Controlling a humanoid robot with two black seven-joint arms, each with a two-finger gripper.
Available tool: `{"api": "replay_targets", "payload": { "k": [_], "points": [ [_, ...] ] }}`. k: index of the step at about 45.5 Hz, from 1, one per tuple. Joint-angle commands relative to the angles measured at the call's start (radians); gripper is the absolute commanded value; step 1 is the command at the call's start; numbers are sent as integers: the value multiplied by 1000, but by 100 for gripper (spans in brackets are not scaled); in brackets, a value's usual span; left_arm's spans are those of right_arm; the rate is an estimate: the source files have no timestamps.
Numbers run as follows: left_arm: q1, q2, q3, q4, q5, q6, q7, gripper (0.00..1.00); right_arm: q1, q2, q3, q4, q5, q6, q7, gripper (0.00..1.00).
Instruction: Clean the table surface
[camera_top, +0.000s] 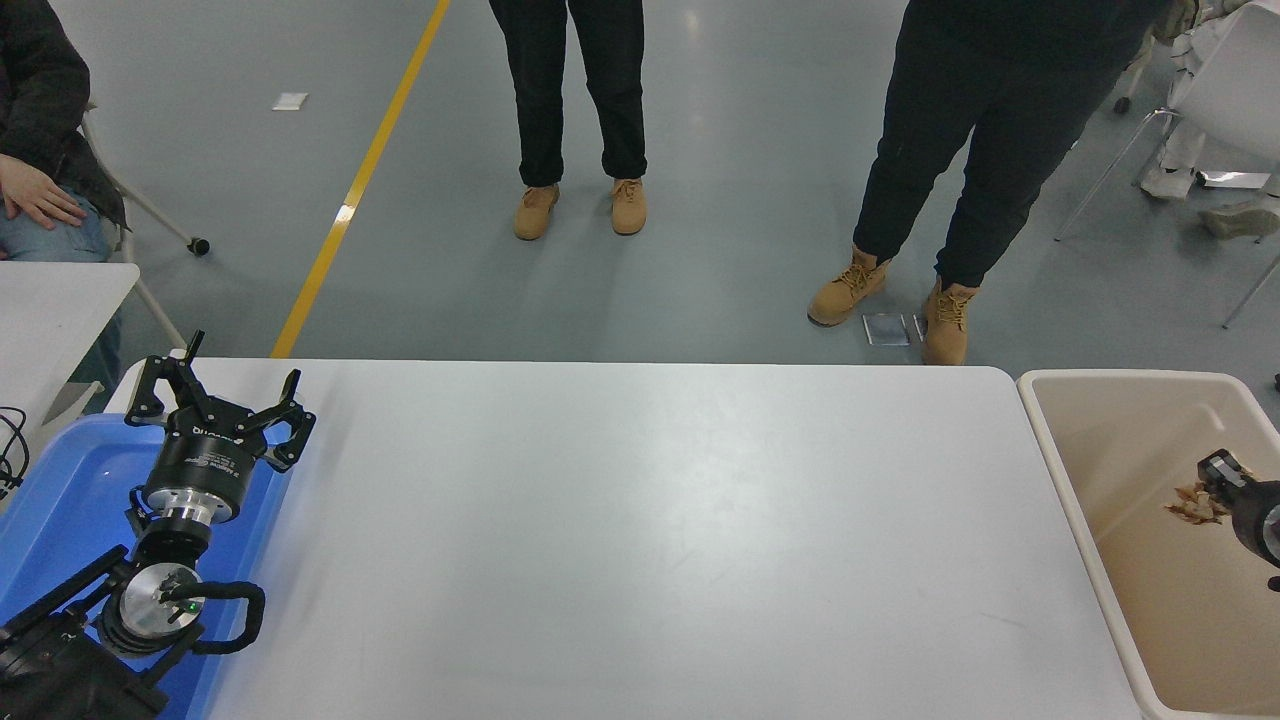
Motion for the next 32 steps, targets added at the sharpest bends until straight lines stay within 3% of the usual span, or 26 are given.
{"api": "replay_targets", "payload": {
  "k": [1, 17, 20, 27, 32],
  "points": [
    [0, 0, 0, 0, 1, 0, 0, 99, -5, 13, -16, -9, -1, -8, 0, 0],
    [0, 0, 0, 0, 0, 0, 0, 99, -17, 4, -16, -12, 1, -10, 0, 1],
    [0, 0, 0, 0, 1, 0, 0, 99, -17, 5, -16, -17, 4, -13, 0, 17],
    [0, 0, 0, 0, 0, 0, 0, 99, -23, 5, -15, -23, 5, -16, 0, 21],
    [0, 0, 0, 0, 0, 0, 0, 99, -25, 5, -15, -24, 5, -17, 0, 38]
  ]
}}
